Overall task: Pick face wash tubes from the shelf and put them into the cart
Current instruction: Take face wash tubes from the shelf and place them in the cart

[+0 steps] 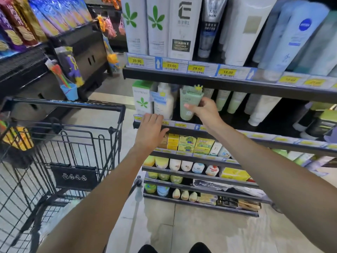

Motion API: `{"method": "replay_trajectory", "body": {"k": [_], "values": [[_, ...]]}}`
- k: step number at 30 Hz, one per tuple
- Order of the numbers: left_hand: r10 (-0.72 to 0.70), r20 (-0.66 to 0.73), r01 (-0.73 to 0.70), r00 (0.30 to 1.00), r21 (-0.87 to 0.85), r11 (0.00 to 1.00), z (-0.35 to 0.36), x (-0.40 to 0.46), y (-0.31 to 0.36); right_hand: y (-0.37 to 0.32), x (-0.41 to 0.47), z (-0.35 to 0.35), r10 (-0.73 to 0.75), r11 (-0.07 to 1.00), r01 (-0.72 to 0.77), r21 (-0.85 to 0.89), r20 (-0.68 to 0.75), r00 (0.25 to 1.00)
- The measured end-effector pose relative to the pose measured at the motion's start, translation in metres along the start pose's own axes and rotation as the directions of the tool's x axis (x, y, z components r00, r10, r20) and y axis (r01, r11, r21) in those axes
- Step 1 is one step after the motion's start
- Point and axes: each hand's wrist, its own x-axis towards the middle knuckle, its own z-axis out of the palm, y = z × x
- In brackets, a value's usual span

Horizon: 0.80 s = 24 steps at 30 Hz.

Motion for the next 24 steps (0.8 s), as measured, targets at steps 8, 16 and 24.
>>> {"method": "replay_trajectory", "body": {"k": [8, 16, 24], "values": [[0.0, -0.013, -0.001, 1.0, -0.044, 0.999, 0.003, -0.002, -0.002, 0.016, 0.019, -0.007, 0.113, 0.99, -0.106, -0.096, 0.068, 0.991], [0.007, -0.01, -0.007, 1.0, -0.07, 0.998, 0.007, -0.003, -0.003, 0.015, 0.018, -0.012, 0.102, 0.985, -0.086, -0.149, 0.105, 0.989], [-0.003, 0.106, 0.013, 0.994, -0.091, 0.996, -0.021, -0.019, 0.007, -0.002, -0.024, -0.024, 0.1, 0.906, -0.101, -0.41, -0.024, 0.995]]}}
